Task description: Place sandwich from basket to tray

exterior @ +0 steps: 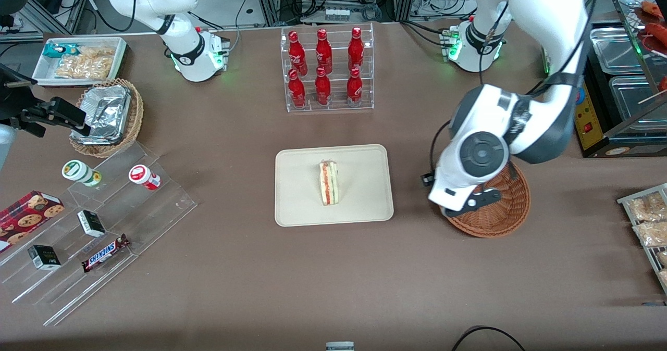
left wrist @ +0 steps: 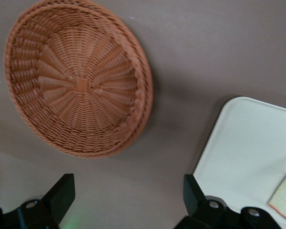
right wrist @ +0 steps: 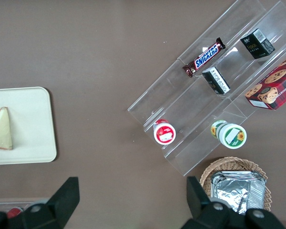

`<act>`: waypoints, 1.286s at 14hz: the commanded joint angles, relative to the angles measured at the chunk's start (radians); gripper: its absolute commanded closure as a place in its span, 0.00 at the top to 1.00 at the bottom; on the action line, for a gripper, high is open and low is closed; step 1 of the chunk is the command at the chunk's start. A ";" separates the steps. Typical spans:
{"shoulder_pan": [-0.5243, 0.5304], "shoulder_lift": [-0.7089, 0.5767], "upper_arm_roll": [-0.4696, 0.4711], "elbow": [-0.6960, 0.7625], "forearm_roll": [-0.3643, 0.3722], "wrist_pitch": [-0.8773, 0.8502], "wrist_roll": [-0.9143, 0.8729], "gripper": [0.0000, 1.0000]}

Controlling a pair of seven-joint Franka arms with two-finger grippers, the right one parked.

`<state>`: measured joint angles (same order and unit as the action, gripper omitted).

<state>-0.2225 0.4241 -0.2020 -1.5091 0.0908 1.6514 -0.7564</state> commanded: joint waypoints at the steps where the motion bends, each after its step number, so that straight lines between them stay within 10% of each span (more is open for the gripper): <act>1: 0.063 -0.099 -0.008 -0.095 -0.002 -0.004 0.075 1.00; 18: 0.261 -0.433 0.011 -0.241 -0.074 -0.180 0.650 1.00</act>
<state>0.0269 0.0337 -0.2199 -1.7254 0.0354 1.4887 -0.1746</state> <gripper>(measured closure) 0.000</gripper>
